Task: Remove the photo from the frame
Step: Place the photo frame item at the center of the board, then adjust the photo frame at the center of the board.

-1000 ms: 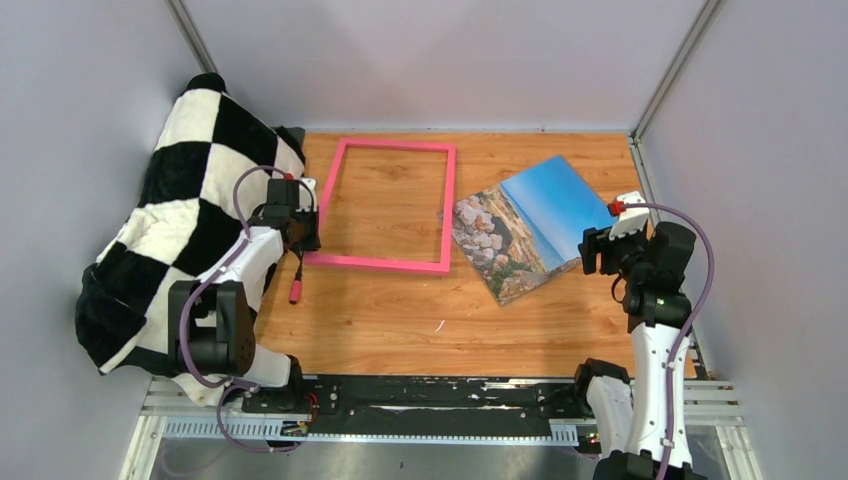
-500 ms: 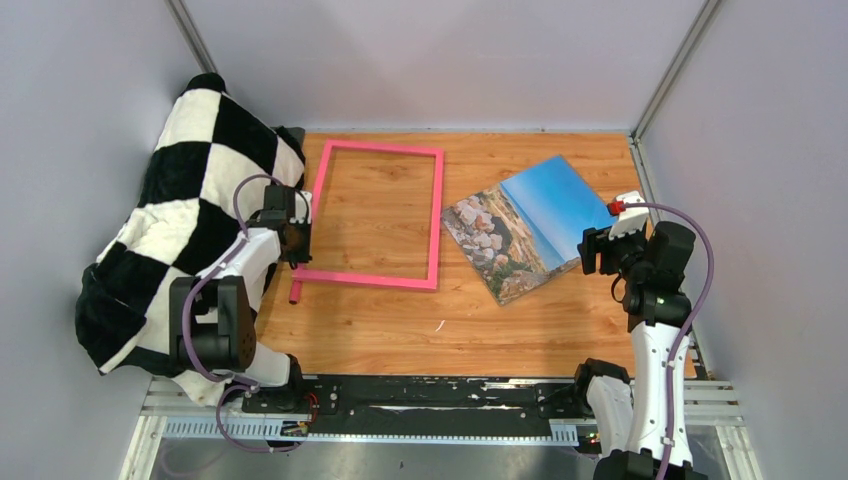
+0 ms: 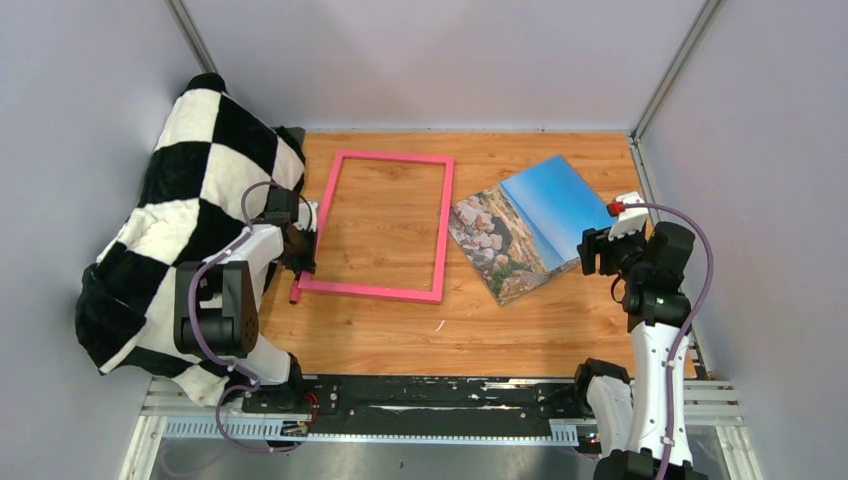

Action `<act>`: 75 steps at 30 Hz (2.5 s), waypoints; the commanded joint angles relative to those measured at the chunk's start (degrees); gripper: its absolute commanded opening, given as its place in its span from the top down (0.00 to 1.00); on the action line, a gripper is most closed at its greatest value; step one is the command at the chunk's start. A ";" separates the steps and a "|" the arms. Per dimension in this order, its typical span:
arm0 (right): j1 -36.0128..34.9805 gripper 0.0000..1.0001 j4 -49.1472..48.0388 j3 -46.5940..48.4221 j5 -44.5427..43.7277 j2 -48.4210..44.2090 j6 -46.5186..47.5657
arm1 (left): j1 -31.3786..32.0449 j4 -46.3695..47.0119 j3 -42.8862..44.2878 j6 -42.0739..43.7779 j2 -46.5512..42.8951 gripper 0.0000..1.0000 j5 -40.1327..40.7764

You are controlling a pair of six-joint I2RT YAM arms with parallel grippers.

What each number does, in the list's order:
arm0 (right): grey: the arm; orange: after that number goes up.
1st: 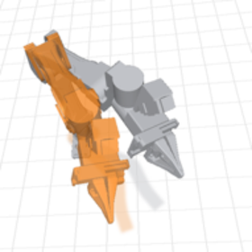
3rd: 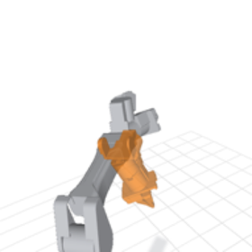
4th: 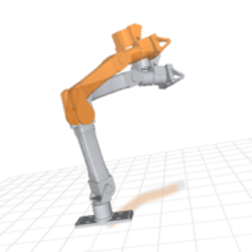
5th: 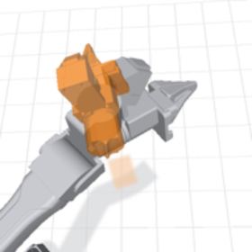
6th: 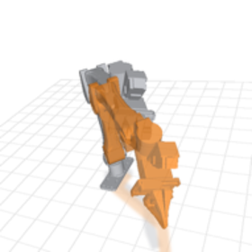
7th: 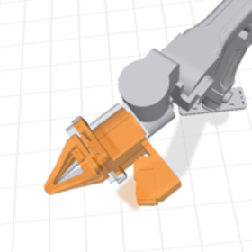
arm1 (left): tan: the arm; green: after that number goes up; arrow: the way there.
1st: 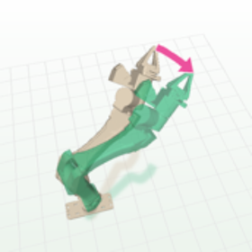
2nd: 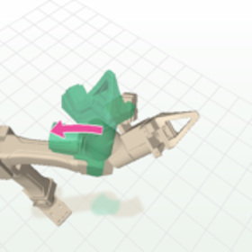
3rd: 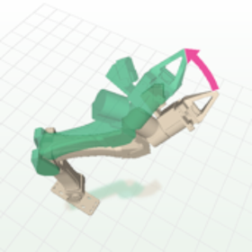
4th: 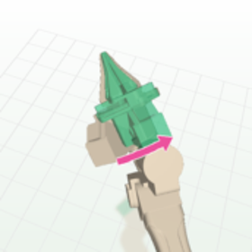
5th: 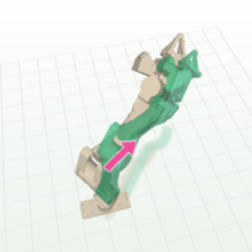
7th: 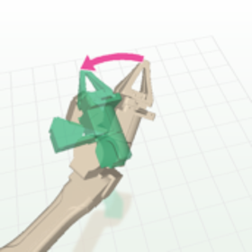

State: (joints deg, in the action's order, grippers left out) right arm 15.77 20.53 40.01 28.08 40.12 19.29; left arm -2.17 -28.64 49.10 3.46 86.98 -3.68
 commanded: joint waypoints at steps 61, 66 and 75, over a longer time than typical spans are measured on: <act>0.51 0.00 -0.34 0.31 -13.00 10.05 -6.61 | 28.54 -4.35 53.13 6.48 23.34 0.00 -17.48; 1.53 0.00 -0.28 0.46 -13.36 13.38 -7.60 | 32.26 -4.15 64.75 6.52 35.58 0.00 -20.01; 2.55 0.00 -0.58 0.38 -11.64 15.84 -9.27 | 35.10 -3.78 76.30 2.99 49.63 0.00 -20.99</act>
State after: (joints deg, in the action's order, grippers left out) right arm 17.06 20.45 39.86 16.03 54.54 11.94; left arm 31.79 -32.62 122.19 7.22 134.04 -24.45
